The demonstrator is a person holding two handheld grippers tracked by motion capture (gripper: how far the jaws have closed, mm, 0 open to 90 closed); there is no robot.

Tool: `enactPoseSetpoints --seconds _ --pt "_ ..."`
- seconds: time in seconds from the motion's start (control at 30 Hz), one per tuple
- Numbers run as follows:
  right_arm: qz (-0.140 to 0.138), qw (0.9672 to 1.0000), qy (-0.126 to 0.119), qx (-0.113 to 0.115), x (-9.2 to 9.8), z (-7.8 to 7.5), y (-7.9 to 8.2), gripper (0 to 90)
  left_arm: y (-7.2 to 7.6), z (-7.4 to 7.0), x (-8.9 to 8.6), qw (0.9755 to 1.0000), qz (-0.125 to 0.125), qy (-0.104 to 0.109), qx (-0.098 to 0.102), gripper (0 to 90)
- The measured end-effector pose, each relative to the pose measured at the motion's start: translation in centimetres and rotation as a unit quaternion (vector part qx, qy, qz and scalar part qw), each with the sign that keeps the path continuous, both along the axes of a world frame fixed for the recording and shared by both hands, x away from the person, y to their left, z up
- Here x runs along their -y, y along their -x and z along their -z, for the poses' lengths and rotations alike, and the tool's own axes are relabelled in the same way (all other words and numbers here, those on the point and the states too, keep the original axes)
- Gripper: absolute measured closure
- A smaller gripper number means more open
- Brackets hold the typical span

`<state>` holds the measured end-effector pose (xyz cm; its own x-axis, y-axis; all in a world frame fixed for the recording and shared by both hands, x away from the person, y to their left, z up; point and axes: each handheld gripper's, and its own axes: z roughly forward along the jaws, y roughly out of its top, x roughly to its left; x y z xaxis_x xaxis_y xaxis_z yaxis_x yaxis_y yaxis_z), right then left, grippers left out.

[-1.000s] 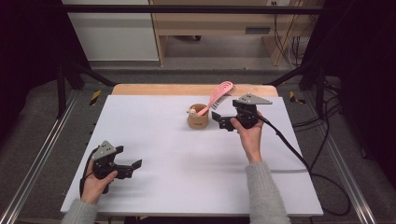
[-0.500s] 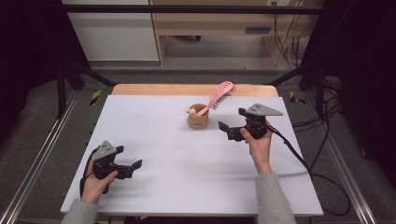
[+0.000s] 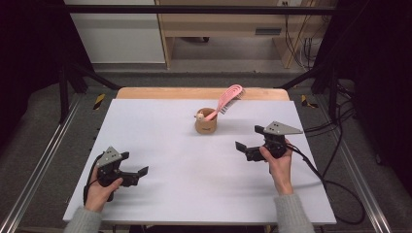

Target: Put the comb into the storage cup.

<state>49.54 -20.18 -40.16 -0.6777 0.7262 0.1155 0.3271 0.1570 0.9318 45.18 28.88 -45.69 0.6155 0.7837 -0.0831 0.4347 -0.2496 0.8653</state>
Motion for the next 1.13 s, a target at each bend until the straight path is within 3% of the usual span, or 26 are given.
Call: enactPoseSetpoints --seconds 0.4,0.8,1.13 --pt "-0.004 0.9998 0.015 -0.014 2.2 2.3 1.5 0.2 0.0 0.0 0.1 1.0 0.005 -0.001 0.003 0.7" --pt "0.0 0.9995 0.013 -0.027 4.2 4.7 2.4 0.2 0.0 0.1 0.1 0.9999 0.007 -0.003 0.007 0.7" --pt "0.0 0.9994 0.014 -0.032 4.9 5.5 2.7 0.2 0.0 0.1 0.2 0.9999 0.009 -0.005 0.009 0.7"
